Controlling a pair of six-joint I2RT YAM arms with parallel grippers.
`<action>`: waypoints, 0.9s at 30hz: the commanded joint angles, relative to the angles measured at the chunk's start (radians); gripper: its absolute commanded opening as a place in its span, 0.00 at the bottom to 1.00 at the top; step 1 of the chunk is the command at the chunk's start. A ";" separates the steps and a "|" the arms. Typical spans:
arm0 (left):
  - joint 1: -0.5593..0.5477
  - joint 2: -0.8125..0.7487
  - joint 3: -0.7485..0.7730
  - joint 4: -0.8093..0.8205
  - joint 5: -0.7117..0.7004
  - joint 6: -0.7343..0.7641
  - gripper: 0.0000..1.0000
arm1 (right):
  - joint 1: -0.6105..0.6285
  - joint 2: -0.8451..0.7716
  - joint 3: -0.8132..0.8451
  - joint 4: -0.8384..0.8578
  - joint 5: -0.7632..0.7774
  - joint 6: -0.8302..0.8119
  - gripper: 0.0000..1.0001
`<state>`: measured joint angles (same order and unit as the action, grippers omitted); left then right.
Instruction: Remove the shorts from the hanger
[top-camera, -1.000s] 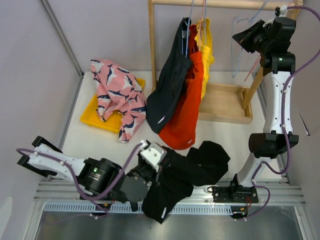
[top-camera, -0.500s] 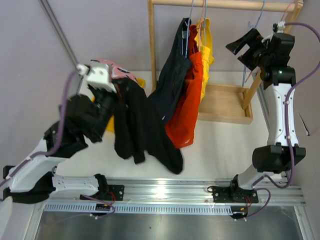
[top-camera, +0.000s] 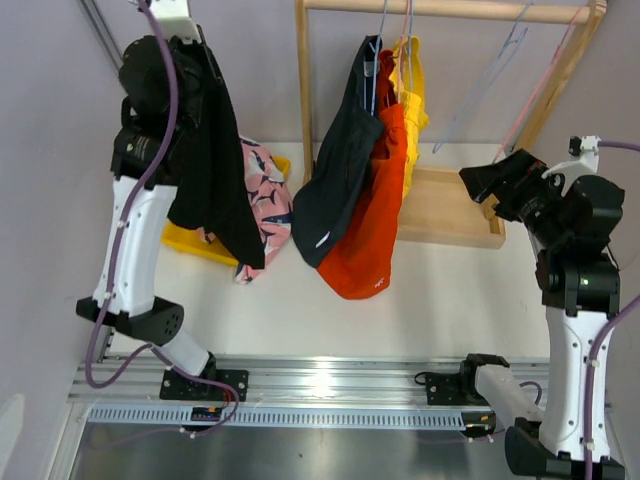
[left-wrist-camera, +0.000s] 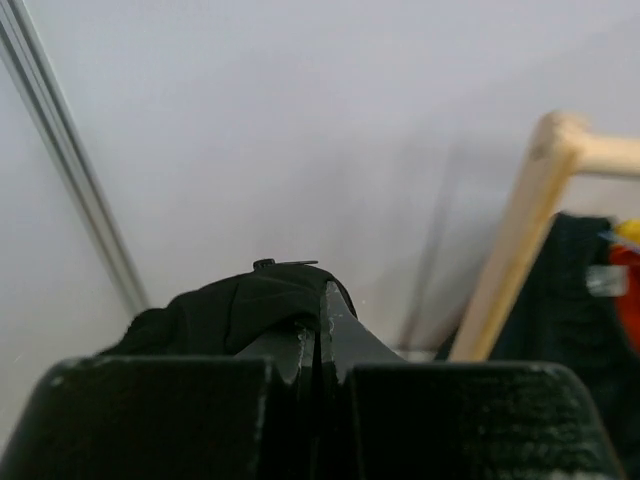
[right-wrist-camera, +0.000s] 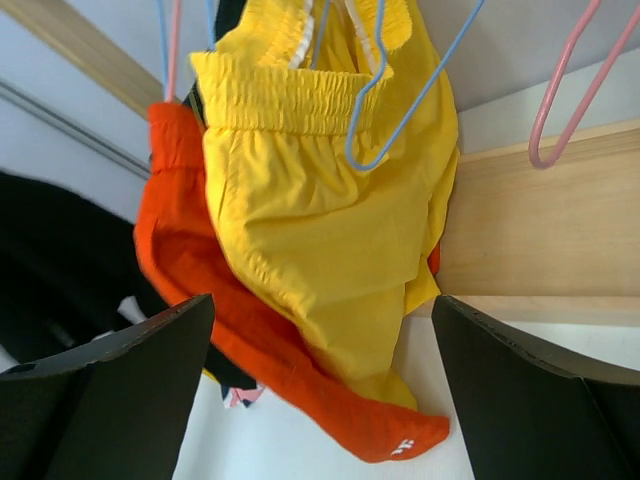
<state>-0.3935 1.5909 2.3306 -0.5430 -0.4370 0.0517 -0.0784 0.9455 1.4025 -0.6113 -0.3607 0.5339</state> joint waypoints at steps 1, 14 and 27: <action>0.094 0.032 -0.066 0.021 0.139 -0.044 0.00 | -0.003 -0.039 -0.028 -0.028 -0.018 -0.051 0.99; 0.196 -0.127 -0.847 0.247 0.132 -0.252 0.99 | 0.000 -0.057 0.045 0.069 -0.112 0.009 0.99; 0.033 -0.691 -1.322 -0.012 0.230 -0.369 0.99 | 0.180 0.329 0.352 0.278 0.035 0.025 0.99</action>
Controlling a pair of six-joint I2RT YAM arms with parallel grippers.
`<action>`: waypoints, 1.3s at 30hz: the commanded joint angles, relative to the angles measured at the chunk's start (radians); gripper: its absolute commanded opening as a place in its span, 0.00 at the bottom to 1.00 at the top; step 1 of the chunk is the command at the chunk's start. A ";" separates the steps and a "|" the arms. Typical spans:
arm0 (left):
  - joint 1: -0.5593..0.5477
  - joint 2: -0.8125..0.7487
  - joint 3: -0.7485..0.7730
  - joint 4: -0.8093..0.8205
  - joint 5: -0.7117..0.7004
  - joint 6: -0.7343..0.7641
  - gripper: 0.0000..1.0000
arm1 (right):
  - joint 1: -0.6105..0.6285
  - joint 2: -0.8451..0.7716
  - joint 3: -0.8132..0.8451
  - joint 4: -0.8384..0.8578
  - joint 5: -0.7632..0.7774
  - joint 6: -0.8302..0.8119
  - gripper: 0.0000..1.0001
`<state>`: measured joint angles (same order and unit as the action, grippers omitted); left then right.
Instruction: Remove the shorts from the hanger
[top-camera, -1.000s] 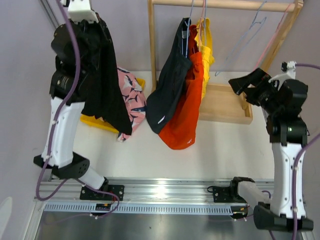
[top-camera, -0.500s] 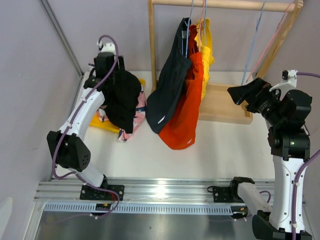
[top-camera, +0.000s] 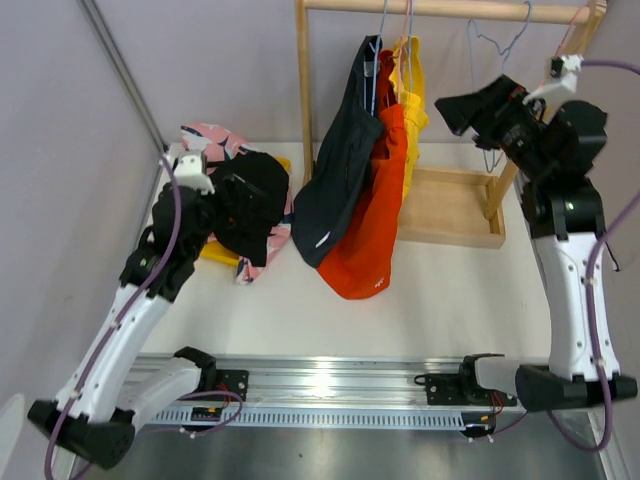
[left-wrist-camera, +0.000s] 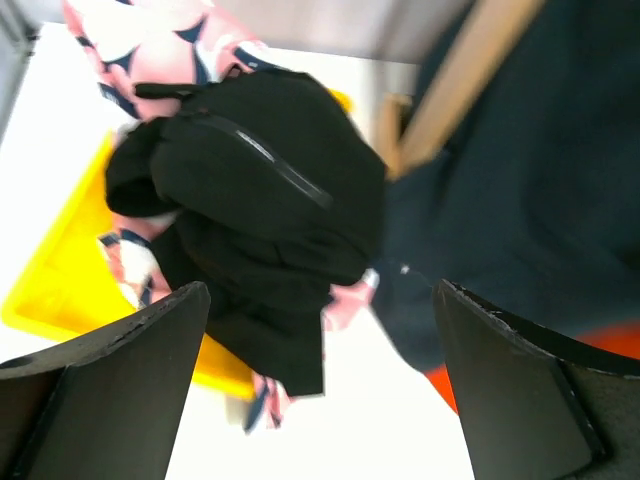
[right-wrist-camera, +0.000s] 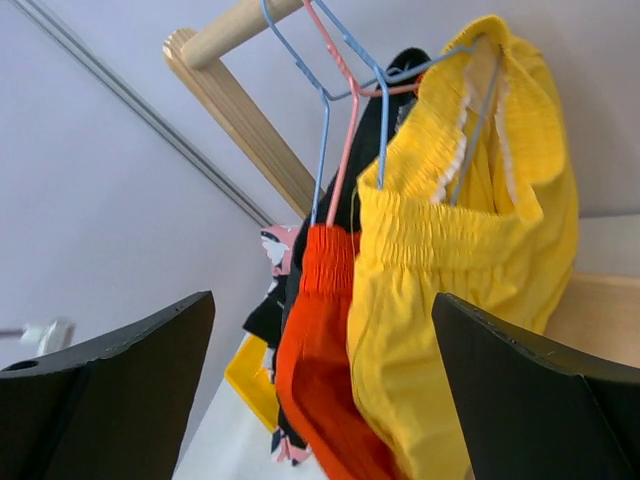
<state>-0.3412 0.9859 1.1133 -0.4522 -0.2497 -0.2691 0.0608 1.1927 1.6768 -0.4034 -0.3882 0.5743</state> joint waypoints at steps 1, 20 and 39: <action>-0.022 -0.114 -0.127 -0.121 0.044 -0.053 0.99 | 0.050 0.146 0.102 0.087 0.071 -0.020 0.98; -0.136 -0.247 -0.274 -0.138 -0.003 -0.042 0.99 | 0.169 0.716 0.613 0.072 0.270 -0.080 0.64; -0.160 -0.236 -0.256 -0.120 0.026 -0.030 0.99 | 0.177 0.642 0.652 0.023 0.380 -0.174 0.00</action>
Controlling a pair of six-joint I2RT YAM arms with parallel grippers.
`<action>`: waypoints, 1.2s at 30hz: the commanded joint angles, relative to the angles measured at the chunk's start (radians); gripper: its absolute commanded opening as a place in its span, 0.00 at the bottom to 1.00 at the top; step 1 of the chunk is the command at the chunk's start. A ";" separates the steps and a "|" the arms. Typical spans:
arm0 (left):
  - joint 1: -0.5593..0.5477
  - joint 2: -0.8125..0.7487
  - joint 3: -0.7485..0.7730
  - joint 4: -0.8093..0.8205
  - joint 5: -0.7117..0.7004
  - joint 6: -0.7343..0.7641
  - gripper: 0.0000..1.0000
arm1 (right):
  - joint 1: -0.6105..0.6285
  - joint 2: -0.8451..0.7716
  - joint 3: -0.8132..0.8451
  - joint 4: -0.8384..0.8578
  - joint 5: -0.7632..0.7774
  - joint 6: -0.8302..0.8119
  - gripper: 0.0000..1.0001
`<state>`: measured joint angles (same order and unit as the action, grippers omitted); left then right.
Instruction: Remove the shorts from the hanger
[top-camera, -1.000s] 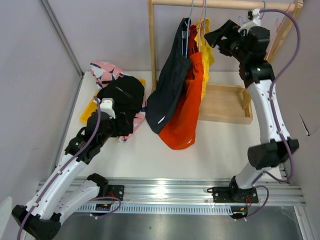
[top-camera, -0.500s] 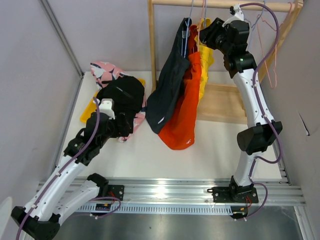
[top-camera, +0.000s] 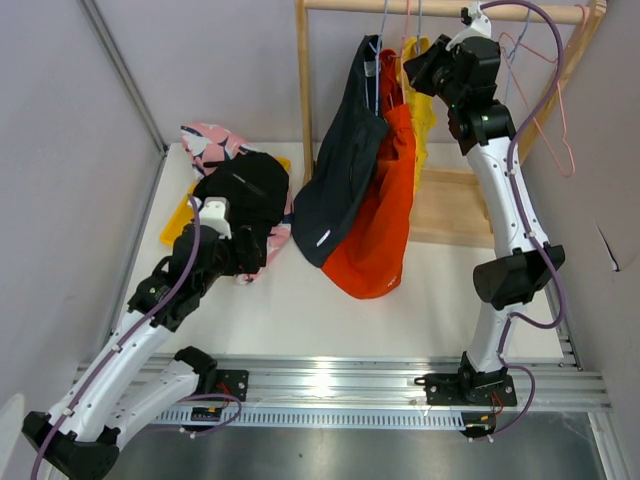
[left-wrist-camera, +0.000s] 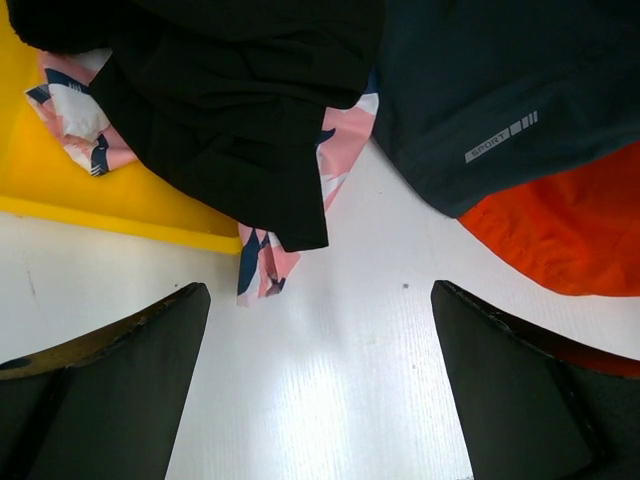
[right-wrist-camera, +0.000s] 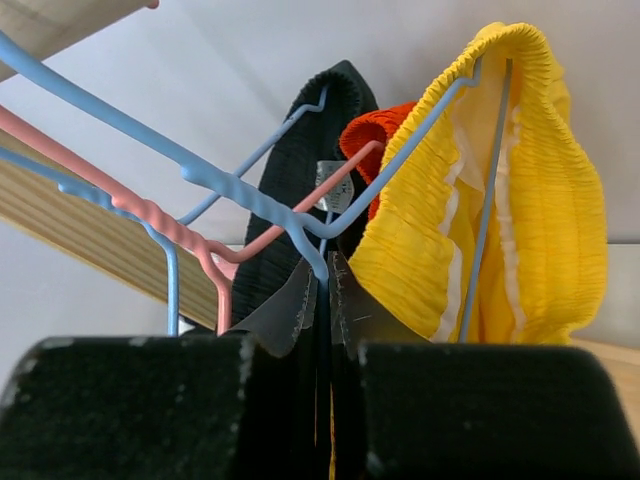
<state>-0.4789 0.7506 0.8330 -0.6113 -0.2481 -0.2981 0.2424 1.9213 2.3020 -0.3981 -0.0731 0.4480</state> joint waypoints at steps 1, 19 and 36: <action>-0.033 0.003 0.029 0.042 0.023 -0.001 0.99 | -0.006 -0.105 0.011 0.015 0.071 -0.055 0.00; -0.682 0.452 0.612 0.281 0.038 0.083 0.99 | -0.035 -0.560 -0.460 0.044 0.150 0.004 0.00; -0.787 0.782 0.773 0.567 0.314 0.183 0.99 | 0.009 -0.645 -0.434 -0.048 0.122 0.032 0.00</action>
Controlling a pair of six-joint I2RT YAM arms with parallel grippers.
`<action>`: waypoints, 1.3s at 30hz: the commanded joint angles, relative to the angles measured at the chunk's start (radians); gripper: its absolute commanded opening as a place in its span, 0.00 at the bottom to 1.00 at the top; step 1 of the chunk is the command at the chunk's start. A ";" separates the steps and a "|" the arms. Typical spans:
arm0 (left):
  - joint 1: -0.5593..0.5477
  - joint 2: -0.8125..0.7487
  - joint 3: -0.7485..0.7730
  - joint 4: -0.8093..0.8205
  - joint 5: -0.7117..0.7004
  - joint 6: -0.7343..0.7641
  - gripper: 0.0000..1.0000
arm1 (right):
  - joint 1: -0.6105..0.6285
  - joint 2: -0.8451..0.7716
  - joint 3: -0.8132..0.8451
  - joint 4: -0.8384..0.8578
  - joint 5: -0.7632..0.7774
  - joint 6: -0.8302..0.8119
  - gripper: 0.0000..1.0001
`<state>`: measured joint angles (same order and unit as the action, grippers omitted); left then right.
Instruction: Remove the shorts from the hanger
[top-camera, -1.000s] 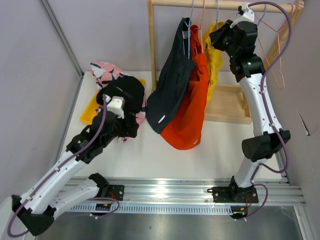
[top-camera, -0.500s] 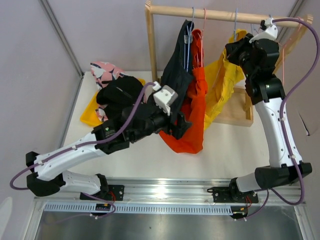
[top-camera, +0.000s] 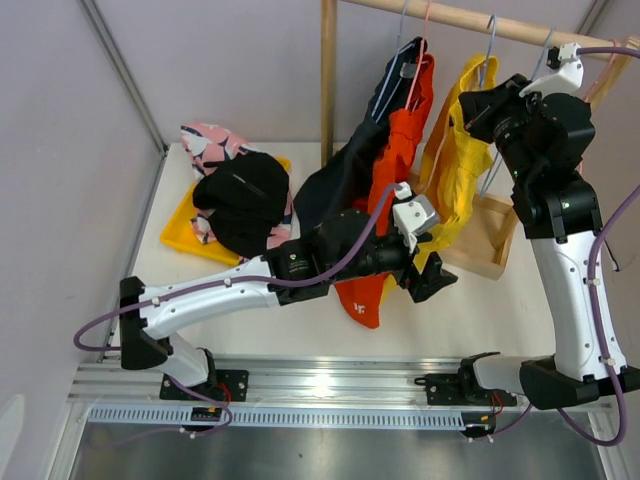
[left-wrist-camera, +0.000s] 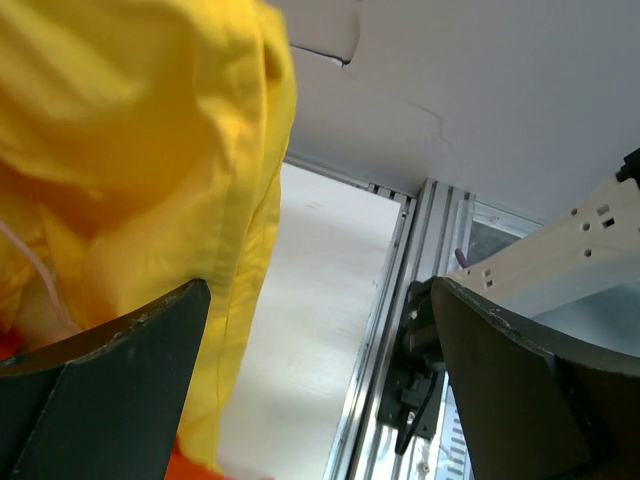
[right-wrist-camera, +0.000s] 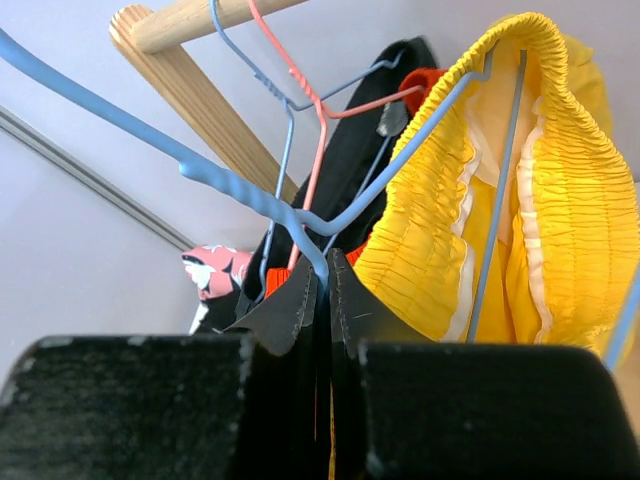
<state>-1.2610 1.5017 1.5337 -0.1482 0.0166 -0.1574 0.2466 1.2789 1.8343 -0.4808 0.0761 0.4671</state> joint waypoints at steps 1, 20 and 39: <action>-0.005 0.046 0.081 0.104 0.037 0.056 0.99 | 0.003 -0.006 0.026 0.031 -0.030 0.021 0.00; -0.043 -0.007 -0.140 0.148 -0.184 0.030 0.00 | -0.032 -0.056 -0.003 -0.027 -0.022 0.061 0.00; -0.345 -0.132 -0.535 0.326 -0.437 -0.139 0.00 | -0.152 -0.004 0.079 -0.073 -0.142 0.155 0.00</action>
<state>-1.5818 1.3495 0.9459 0.1547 -0.3969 -0.2710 0.1123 1.3155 1.8706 -0.6933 -0.0551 0.5964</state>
